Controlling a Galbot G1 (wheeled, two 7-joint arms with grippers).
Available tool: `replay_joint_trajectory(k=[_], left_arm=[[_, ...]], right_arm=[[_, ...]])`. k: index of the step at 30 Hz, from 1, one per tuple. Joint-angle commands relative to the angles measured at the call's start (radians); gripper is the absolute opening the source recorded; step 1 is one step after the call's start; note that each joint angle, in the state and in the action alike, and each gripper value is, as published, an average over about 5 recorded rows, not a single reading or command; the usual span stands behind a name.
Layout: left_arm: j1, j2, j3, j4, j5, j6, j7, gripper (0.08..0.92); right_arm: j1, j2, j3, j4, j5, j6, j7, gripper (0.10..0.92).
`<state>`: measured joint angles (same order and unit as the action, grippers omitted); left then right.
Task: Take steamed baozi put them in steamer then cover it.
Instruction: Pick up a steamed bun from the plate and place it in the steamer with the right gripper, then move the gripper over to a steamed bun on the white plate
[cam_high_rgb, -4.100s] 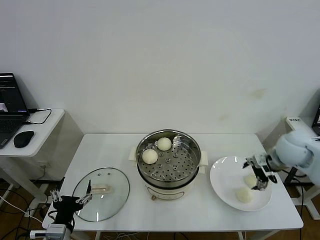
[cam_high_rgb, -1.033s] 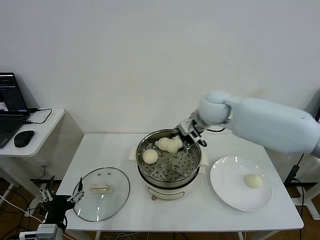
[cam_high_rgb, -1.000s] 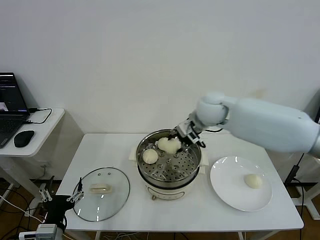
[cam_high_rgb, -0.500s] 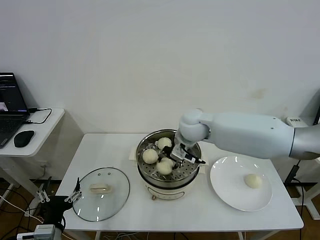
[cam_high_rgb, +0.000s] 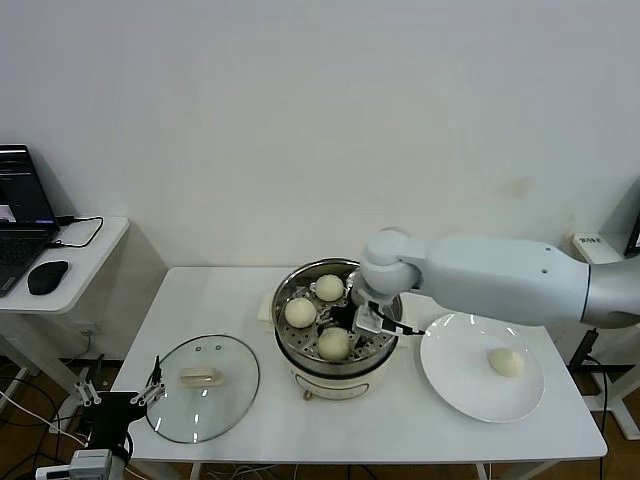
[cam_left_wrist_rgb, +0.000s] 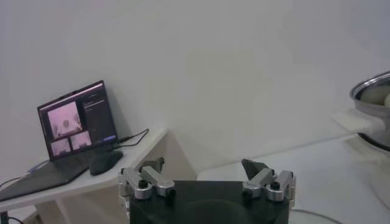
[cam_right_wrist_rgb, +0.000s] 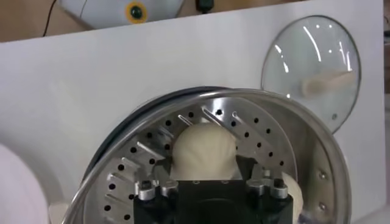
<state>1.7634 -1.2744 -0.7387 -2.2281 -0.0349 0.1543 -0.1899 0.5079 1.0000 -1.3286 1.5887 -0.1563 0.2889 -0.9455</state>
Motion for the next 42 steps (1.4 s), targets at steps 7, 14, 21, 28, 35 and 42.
replay_joint_trajectory(k=[7,14,21,28,35,42], left_arm=[[-0.004,0.015,-0.004,0.003,-0.001,-0.001,0.002,0.823],[-0.016,0.028,0.007,0.003,0.0,0.0,0.004,0.823],[-0.021,0.043,0.023,0.011,0.0,-0.001,0.004,0.823],[-0.027,0.05,0.036,0.016,0.002,-0.001,0.004,0.823],[-0.025,0.052,0.043,0.019,0.008,0.002,0.005,0.823],[-0.018,0.048,0.042,0.02,0.012,0.003,0.004,0.823]], right_arm=[[0.052,-0.157,0.181,-0.001,0.138,-0.211,0.001,0.823],[0.017,-0.396,0.226,0.075,0.293,-0.577,-0.056,0.823],[-0.146,-0.589,0.316,0.073,0.232,-0.604,-0.084,0.823],[-0.464,-0.67,0.548,-0.013,0.068,-0.532,-0.094,0.823],[-0.731,-0.659,0.775,-0.121,-0.054,-0.475,-0.085,0.823],[-0.84,-0.594,0.86,-0.228,-0.124,-0.455,-0.068,0.823]])
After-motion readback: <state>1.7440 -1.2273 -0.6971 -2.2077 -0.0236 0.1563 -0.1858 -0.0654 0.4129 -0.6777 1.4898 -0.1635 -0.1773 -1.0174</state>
